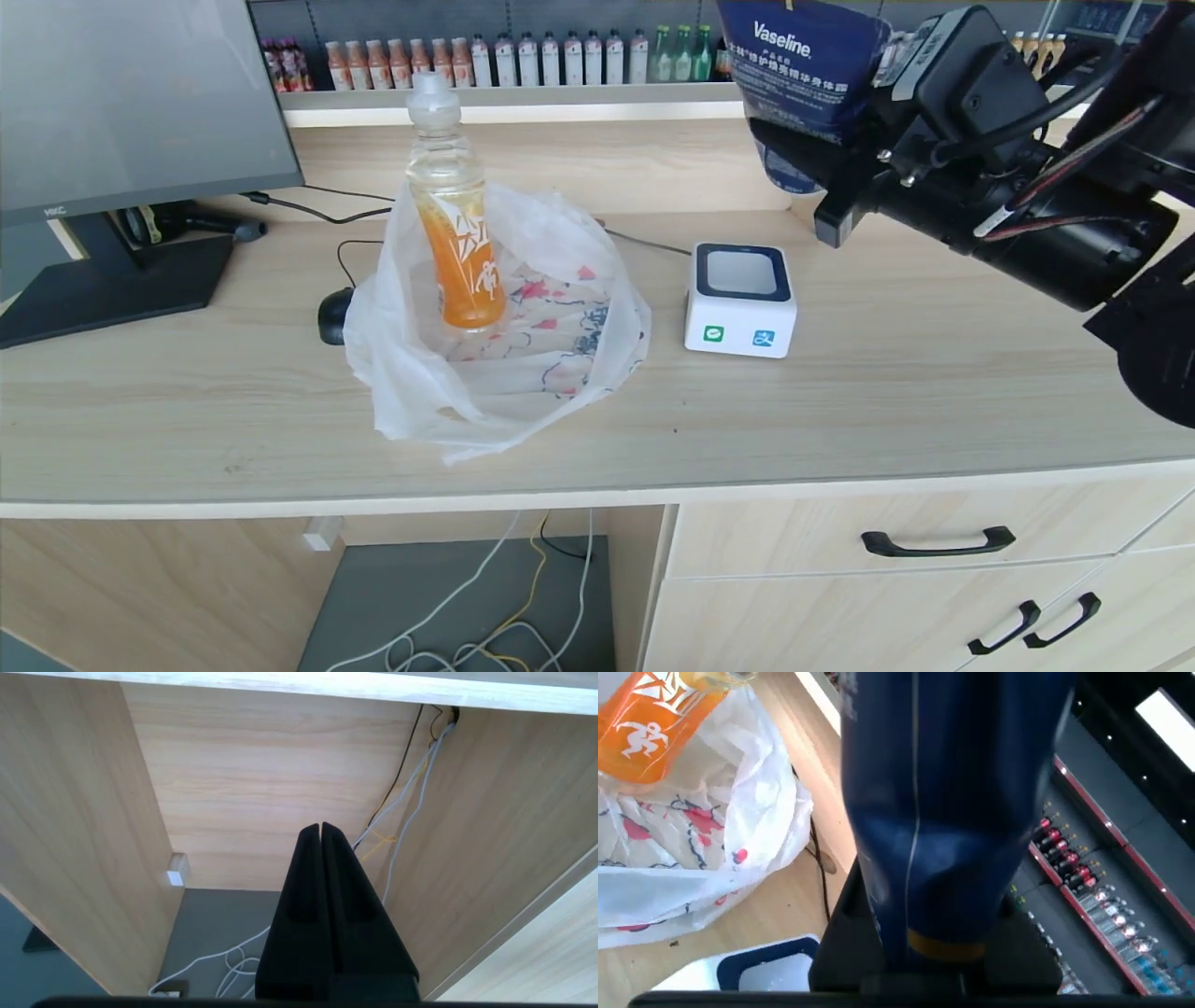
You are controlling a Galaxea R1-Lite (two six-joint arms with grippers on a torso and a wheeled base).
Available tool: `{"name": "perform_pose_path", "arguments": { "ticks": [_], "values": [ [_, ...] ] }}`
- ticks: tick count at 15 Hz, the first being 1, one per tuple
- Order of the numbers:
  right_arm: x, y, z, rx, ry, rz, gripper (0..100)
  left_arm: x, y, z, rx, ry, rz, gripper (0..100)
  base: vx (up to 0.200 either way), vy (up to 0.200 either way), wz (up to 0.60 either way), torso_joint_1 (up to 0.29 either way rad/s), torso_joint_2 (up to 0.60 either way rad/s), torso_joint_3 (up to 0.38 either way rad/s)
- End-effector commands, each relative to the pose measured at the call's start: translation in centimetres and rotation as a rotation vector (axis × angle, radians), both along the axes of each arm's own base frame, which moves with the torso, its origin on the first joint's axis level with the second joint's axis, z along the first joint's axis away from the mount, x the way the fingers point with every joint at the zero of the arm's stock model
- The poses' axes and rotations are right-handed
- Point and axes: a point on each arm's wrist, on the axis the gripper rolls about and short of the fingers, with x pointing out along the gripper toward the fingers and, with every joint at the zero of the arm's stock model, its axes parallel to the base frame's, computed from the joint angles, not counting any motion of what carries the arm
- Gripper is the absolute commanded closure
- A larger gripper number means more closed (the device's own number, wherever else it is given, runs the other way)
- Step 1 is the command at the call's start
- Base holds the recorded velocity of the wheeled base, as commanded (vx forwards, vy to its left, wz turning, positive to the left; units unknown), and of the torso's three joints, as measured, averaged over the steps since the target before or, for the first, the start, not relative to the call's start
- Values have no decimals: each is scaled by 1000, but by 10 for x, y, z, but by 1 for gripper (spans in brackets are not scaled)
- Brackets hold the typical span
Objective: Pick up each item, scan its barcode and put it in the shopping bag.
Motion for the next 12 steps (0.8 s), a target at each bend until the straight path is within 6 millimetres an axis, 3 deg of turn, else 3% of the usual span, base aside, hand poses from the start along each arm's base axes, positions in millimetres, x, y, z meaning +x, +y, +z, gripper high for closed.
{"name": "perform_pose_path", "arguments": {
  "ticks": [1,5,12],
  "values": [
    [36,6,-9,-63,-35,51,100,0,0,0,0,1,0,100,0,0,0,0,0,0],
    [52,6,-29,-183,-85,93,100,0,0,0,0,0,0,100,0,0,0,0,0,0],
    [65,-27,-46,-281,-109,104,100,0,0,0,0,0,0,100,0,0,0,0,0,0]
  ]
}}
